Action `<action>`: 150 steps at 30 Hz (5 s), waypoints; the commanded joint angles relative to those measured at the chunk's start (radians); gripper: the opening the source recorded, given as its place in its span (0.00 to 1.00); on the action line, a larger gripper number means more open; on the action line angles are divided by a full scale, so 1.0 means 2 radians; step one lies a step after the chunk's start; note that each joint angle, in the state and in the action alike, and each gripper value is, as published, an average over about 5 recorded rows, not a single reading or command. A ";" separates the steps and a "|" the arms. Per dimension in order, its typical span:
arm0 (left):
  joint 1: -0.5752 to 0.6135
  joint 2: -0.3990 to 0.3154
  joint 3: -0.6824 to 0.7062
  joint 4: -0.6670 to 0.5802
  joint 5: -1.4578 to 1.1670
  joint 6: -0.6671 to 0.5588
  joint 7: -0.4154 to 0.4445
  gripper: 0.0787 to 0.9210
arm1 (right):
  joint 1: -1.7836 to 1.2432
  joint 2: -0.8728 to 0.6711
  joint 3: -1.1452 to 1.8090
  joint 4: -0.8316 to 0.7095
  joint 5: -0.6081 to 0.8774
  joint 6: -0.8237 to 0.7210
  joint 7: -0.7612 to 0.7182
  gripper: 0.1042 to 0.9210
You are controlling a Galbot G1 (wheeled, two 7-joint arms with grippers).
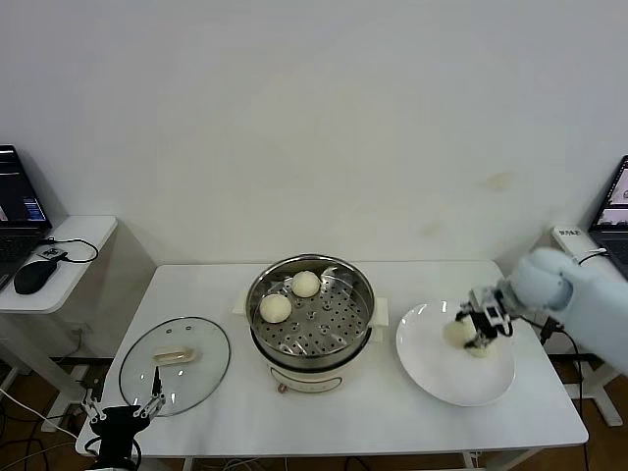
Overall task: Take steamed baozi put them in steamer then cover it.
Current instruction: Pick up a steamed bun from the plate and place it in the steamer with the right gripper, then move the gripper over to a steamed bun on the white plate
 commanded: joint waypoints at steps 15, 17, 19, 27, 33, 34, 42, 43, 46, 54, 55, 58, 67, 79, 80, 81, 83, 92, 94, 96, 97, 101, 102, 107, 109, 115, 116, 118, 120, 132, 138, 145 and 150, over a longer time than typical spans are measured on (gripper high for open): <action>0.001 -0.010 -0.008 -0.007 -0.001 0.000 0.000 0.88 | 0.208 0.284 -0.146 -0.039 0.116 0.039 0.033 0.61; 0.001 -0.012 -0.011 -0.008 -0.001 0.000 0.000 0.88 | 0.199 0.300 -0.156 -0.049 0.104 0.065 0.030 0.61; 0.002 -0.014 -0.014 -0.008 -0.001 -0.001 0.000 0.88 | 0.190 0.311 -0.169 -0.057 0.088 0.089 0.028 0.61; 0.001 -0.024 -0.018 -0.007 -0.001 -0.001 0.000 0.88 | 0.157 0.344 -0.194 -0.079 0.019 0.180 0.028 0.61; 0.000 -0.028 -0.023 -0.010 -0.002 -0.001 0.000 0.88 | 0.135 0.358 -0.202 -0.091 -0.030 0.228 0.036 0.62; 0.000 -0.028 -0.024 -0.010 -0.002 -0.001 0.000 0.88 | 0.132 0.359 -0.203 -0.091 -0.034 0.233 0.037 0.62; -0.003 -0.028 -0.027 -0.005 -0.005 -0.002 -0.002 0.88 | 0.133 0.367 -0.212 -0.085 -0.042 0.262 0.036 0.63; -0.002 -0.028 -0.027 -0.005 -0.005 -0.002 -0.002 0.88 | 0.133 0.367 -0.213 -0.084 -0.042 0.263 0.036 0.63; -0.002 -0.027 -0.027 -0.005 -0.005 -0.002 -0.002 0.88 | 0.134 0.365 -0.215 -0.081 -0.041 0.266 0.032 0.64; 0.000 -0.029 -0.025 -0.005 -0.005 -0.003 -0.003 0.88 | 0.138 0.348 -0.218 -0.060 -0.035 0.265 0.030 0.64; -0.001 -0.029 -0.025 -0.005 -0.005 -0.003 -0.003 0.88 | 0.139 0.346 -0.217 -0.059 -0.034 0.264 0.031 0.64; -0.001 -0.030 -0.023 -0.006 -0.004 -0.002 -0.002 0.88 | 0.145 0.338 -0.216 -0.054 -0.029 0.262 0.029 0.68; -0.001 -0.030 -0.022 -0.010 -0.002 -0.002 -0.002 0.88 | 0.202 0.276 -0.197 -0.026 0.017 0.235 0.010 0.88; -0.006 -0.016 -0.021 -0.019 -0.006 0.001 0.001 0.88 | 0.242 0.107 -0.172 0.039 0.078 0.037 -0.013 0.88; -0.006 -0.014 -0.020 -0.019 -0.006 0.001 0.001 0.88 | 0.240 0.088 -0.170 0.045 0.078 0.023 -0.011 0.88; -0.006 -0.013 -0.020 -0.019 -0.006 0.002 0.001 0.88 | 0.237 0.067 -0.169 0.051 0.077 0.011 -0.010 0.88; -0.007 -0.010 -0.018 -0.019 -0.006 0.002 0.001 0.88 | 0.227 0.033 -0.166 0.058 0.072 0.000 -0.004 0.88; -0.012 -0.002 -0.009 -0.016 -0.005 0.003 0.002 0.88 | 0.098 -0.067 -0.100 0.054 -0.004 0.013 0.013 0.88; -0.012 -0.003 -0.006 -0.016 -0.004 0.004 0.002 0.88 | 0.046 -0.081 -0.058 0.048 -0.024 0.018 0.014 0.88; -0.012 -0.003 -0.005 -0.016 -0.002 0.005 0.003 0.88 | -0.015 -0.092 -0.009 0.040 -0.044 0.023 0.015 0.88; -0.012 -0.003 -0.005 -0.016 -0.002 0.005 0.003 0.88 | -0.047 -0.095 0.015 0.034 -0.054 0.026 0.015 0.88; -0.010 -0.002 -0.005 -0.017 0.000 0.007 0.003 0.88 | -0.150 -0.091 0.108 0.003 -0.087 0.036 0.017 0.88; -0.010 -0.002 -0.006 -0.017 0.001 0.008 0.004 0.88 | -0.165 -0.087 0.125 -0.005 -0.092 0.038 0.017 0.88; -0.007 -0.002 -0.009 -0.017 0.002 0.011 0.004 0.88 | -0.207 -0.054 0.168 -0.050 -0.113 0.045 0.021 0.88; -0.006 -0.003 -0.011 -0.016 0.002 0.011 0.004 0.88 | -0.217 -0.041 0.177 -0.067 -0.122 0.049 0.023 0.88; -0.001 -0.004 -0.020 -0.015 0.001 0.011 0.004 0.88 | -0.228 -0.011 0.185 -0.106 -0.144 0.058 0.026 0.88; -0.001 -0.005 -0.021 -0.015 0.001 0.011 0.004 0.88 | -0.229 -0.007 0.185 -0.111 -0.146 0.059 0.026 0.88; 0.000 -0.006 -0.022 -0.015 0.001 0.010 0.004 0.88 | -0.233 0.000 0.185 -0.118 -0.150 0.062 0.027 0.88; 0.000 -0.007 -0.022 -0.014 0.002 0.010 0.004 0.88 | -0.237 0.009 0.186 -0.125 -0.155 0.064 0.031 0.88; -0.002 -0.004 -0.029 -0.009 0.001 0.010 0.004 0.88 | -0.234 0.068 0.186 -0.172 -0.169 0.069 0.056 0.88; -0.002 -0.003 -0.030 -0.007 0.001 0.009 0.004 0.88 | -0.235 0.075 0.185 -0.176 -0.172 0.066 0.057 0.88; -0.004 -0.004 -0.028 -0.005 0.001 0.009 0.003 0.88 | -0.231 0.075 0.184 -0.178 -0.176 0.059 0.055 0.83; -0.004 -0.005 -0.028 -0.004 0.001 0.008 0.003 0.88 | -0.225 0.076 0.180 -0.178 -0.174 0.056 0.052 0.74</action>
